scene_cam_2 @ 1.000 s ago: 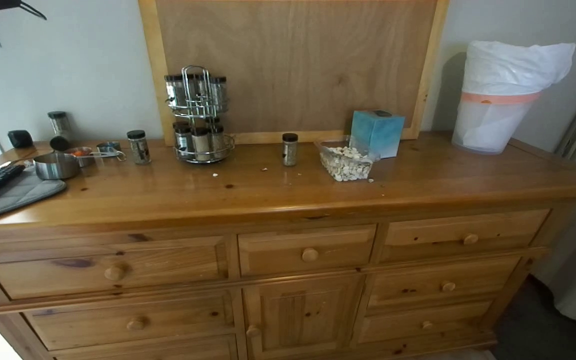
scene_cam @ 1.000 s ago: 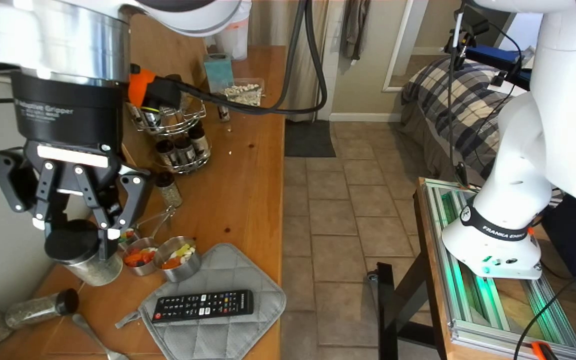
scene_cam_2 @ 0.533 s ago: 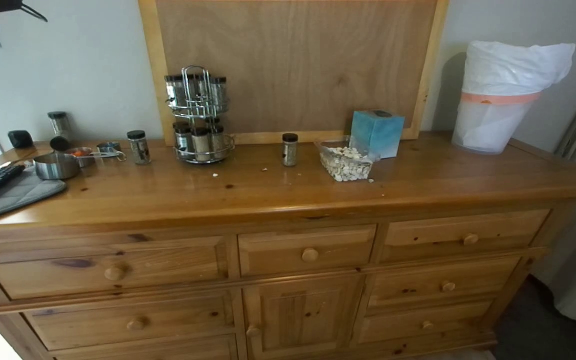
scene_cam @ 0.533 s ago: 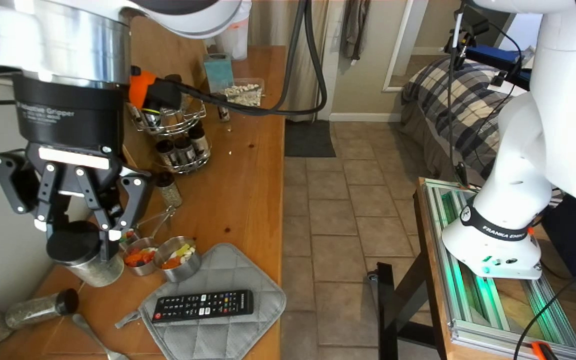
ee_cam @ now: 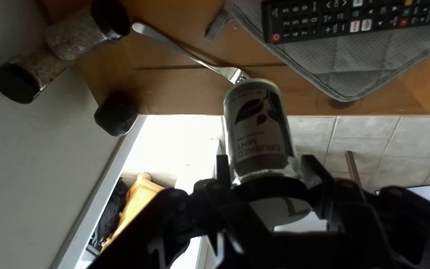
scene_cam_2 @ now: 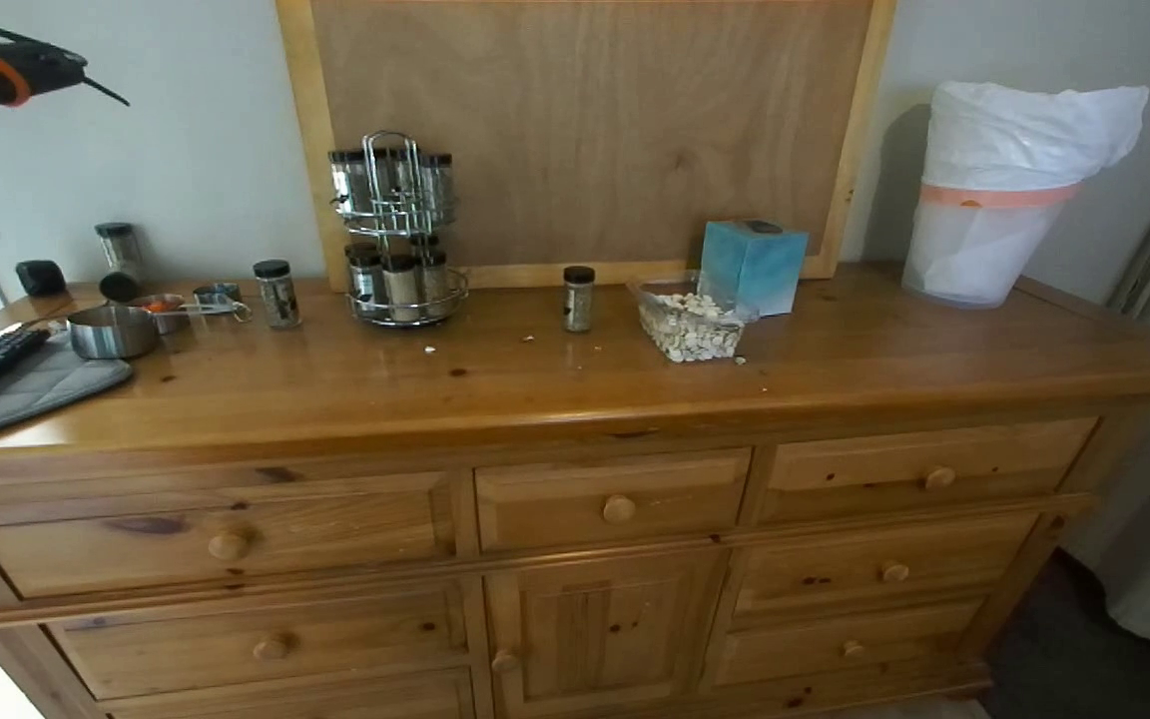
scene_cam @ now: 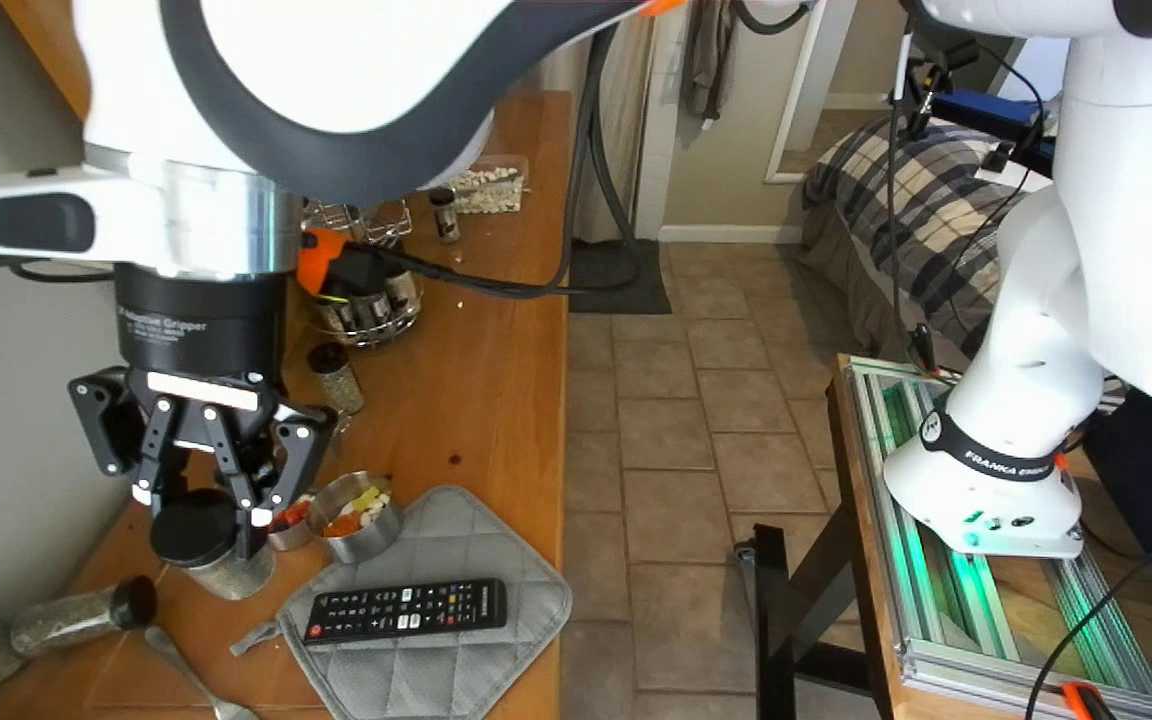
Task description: Put one glass jar from the silver stand on the counter.
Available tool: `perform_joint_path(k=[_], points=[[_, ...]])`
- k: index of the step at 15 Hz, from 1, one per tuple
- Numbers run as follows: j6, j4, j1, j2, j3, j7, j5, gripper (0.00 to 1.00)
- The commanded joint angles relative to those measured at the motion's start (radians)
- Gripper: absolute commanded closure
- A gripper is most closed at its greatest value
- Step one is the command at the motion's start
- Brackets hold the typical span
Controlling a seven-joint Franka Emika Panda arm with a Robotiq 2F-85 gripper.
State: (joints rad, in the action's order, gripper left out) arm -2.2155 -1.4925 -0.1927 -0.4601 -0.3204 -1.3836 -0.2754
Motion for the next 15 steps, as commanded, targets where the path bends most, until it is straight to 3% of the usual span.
perform_joint_path(k=[1,8,15], points=[[-0.139,-0.069,0.024,-0.019,-0.014,0.0,-0.046,0.74],[-0.383,-0.13,0.092,-0.096,-0.072,0.002,-0.141,0.74],[-0.477,-0.143,0.185,-0.175,-0.19,-0.03,-0.227,0.74]])
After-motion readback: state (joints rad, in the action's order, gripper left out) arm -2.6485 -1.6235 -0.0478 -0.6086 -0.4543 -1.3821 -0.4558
